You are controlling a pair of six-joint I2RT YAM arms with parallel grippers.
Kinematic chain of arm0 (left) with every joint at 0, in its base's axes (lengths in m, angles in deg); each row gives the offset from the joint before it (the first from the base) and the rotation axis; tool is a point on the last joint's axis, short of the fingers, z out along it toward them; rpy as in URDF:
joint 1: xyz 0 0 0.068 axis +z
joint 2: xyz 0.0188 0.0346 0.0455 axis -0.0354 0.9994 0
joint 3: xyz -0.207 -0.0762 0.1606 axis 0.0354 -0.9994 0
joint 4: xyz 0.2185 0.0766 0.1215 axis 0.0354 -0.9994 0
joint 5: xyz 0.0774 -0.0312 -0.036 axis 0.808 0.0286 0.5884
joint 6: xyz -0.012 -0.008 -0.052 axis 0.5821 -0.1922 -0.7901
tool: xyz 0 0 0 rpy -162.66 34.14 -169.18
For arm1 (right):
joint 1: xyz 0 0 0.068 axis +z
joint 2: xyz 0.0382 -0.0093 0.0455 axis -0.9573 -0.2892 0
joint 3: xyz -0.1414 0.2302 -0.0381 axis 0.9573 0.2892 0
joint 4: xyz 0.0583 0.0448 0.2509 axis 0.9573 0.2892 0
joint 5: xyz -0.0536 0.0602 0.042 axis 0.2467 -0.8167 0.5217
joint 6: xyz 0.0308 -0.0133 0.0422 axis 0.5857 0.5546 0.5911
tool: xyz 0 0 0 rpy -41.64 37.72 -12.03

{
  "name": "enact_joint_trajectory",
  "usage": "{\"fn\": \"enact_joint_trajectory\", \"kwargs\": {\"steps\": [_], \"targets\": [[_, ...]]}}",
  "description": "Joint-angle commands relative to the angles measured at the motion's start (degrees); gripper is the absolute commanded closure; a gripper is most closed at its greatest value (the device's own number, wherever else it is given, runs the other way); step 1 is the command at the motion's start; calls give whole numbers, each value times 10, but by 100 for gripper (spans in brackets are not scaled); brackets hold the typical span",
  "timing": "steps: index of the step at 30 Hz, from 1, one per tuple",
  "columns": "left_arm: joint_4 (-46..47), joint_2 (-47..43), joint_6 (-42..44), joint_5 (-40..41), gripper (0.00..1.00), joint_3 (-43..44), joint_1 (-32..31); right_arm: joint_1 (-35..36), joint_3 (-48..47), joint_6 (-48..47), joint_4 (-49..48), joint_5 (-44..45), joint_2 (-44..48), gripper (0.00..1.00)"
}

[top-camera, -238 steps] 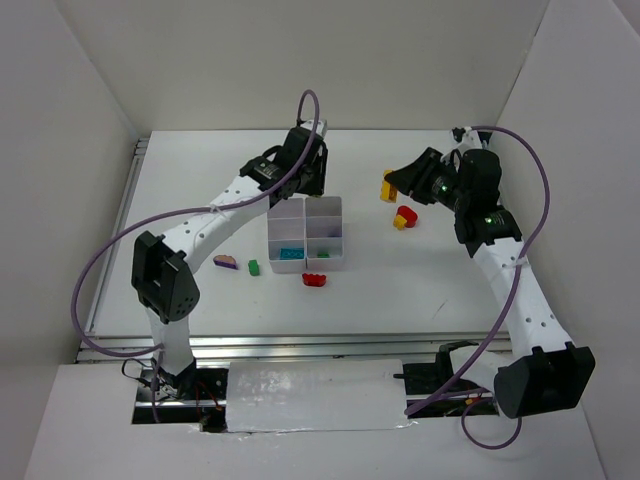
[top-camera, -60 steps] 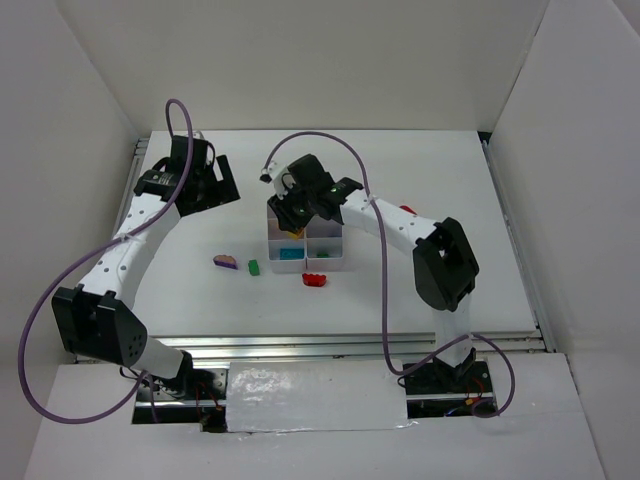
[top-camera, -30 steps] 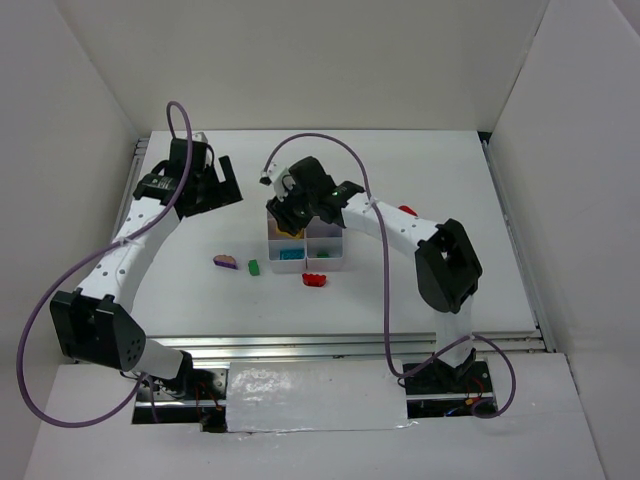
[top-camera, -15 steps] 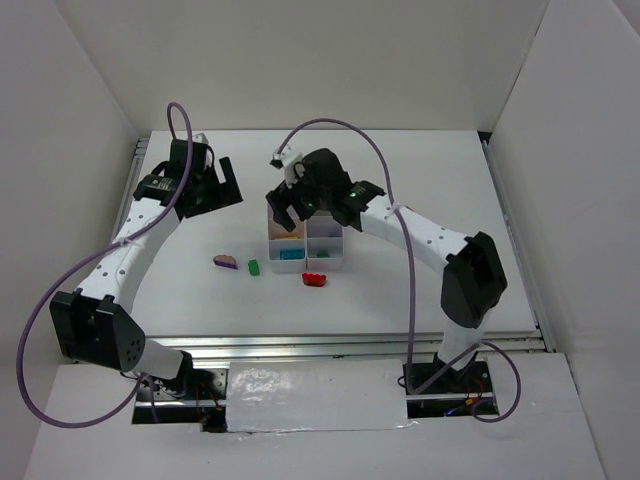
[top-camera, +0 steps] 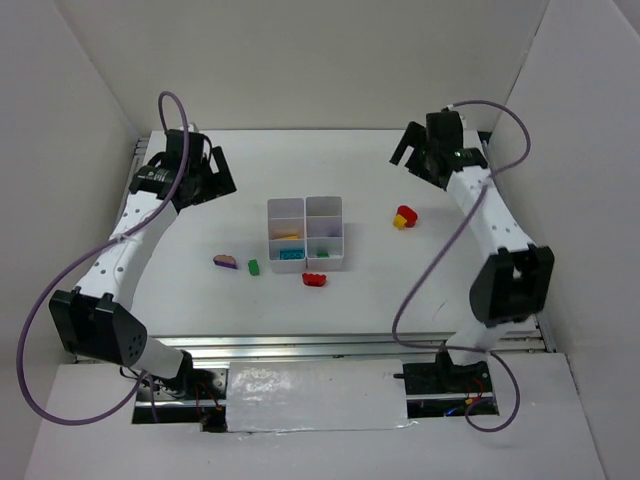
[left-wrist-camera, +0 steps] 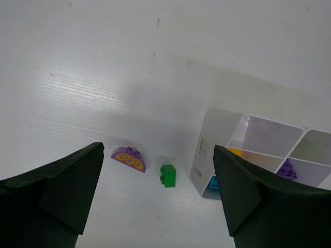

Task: Sort the legos into containers by color

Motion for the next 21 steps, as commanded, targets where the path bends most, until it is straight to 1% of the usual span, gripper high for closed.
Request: {"fn": "enact_joint_trajectory", "kwargs": {"steps": [1, 3, 5, 9, 16, 21], "targets": [[0, 8, -8, 8, 1, 12, -2, -11, -123, 88, 223, 101, -150, 0], [7, 10, -8, -3, 1, 6, -2, -14, -144, 98, 246, 109, -198, 0], [12, 9, -6, -11, 0, 2, -2, -20, -145, 106, 233, 96, -216, 0], [18, 2, -1, -13, 0, -5, -2, -25, -144, 131, 224, 105, -253, 0], [29, -8, 7, -20, 0, -25, -2, -26, -128, 145, 187, 86, -291, 2], [27, -7, 11, -21, 0, -23, -2, -26, -123, 155, 194, 94, -307, 4]]}}
